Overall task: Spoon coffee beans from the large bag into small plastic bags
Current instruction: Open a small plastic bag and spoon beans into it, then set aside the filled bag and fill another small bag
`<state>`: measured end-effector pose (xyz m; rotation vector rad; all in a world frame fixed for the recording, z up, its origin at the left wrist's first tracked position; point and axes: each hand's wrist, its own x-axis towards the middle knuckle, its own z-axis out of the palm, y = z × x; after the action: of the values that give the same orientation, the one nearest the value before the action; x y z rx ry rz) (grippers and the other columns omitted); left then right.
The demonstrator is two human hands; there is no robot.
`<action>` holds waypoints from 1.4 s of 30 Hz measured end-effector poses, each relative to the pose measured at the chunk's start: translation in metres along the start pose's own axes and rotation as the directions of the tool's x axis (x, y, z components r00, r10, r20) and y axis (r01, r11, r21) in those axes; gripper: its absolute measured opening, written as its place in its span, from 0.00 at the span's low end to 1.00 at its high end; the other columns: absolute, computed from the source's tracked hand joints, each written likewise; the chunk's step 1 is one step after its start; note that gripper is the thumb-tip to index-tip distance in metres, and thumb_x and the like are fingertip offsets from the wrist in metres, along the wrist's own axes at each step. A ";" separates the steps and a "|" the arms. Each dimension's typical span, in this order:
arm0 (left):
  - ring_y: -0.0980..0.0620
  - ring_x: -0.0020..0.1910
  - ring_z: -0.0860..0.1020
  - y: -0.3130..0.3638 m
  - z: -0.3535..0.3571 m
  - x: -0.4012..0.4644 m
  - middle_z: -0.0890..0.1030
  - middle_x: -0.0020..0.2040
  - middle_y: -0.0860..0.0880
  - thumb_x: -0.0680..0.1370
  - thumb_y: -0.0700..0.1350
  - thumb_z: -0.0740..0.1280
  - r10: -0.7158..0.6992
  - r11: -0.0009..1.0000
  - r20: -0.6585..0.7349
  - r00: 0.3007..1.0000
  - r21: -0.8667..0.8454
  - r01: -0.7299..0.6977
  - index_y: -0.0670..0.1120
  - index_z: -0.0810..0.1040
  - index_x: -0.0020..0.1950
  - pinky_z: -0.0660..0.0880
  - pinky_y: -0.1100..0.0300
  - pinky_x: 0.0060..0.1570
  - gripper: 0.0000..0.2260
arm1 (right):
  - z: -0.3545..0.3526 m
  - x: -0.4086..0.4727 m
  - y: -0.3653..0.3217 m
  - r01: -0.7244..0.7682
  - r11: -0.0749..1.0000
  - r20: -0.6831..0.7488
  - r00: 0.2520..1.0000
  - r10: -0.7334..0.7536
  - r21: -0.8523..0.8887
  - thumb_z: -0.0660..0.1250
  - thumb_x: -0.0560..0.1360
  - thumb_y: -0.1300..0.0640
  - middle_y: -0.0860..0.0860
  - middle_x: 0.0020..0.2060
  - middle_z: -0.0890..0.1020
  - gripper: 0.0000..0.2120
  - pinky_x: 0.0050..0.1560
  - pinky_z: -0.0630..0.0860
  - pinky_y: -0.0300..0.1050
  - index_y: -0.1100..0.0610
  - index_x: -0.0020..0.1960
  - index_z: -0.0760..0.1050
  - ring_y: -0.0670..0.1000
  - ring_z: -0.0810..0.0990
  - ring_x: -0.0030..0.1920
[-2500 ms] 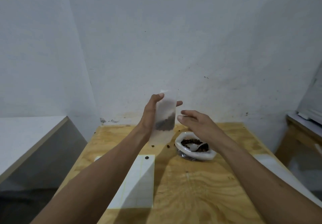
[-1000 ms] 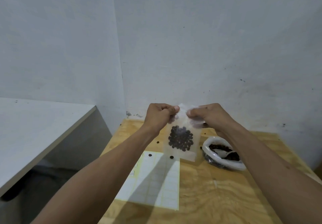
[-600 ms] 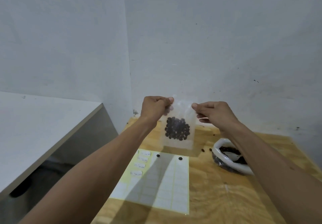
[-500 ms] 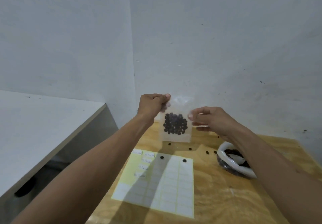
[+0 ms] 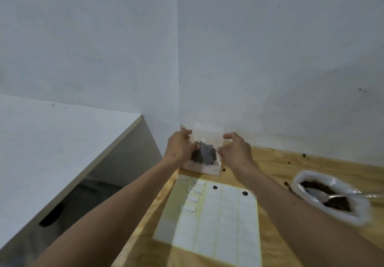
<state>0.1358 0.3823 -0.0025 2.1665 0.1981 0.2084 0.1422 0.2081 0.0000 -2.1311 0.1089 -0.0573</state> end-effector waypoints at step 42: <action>0.44 0.68 0.72 0.122 0.133 -0.096 0.78 0.68 0.43 0.84 0.50 0.62 0.648 0.658 0.331 0.685 0.209 -0.723 0.43 0.74 0.72 0.68 0.55 0.64 0.19 | -0.222 -0.089 0.054 0.179 0.771 -0.003 0.974 -0.228 -0.611 0.57 0.84 0.57 0.55 0.79 0.63 0.26 0.74 0.63 0.47 0.59 0.80 0.60 0.56 0.64 0.78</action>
<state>0.0796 0.1870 0.0160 2.4812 -0.8184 0.3733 0.0324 0.0015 0.0733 -2.7879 -0.0753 -0.2668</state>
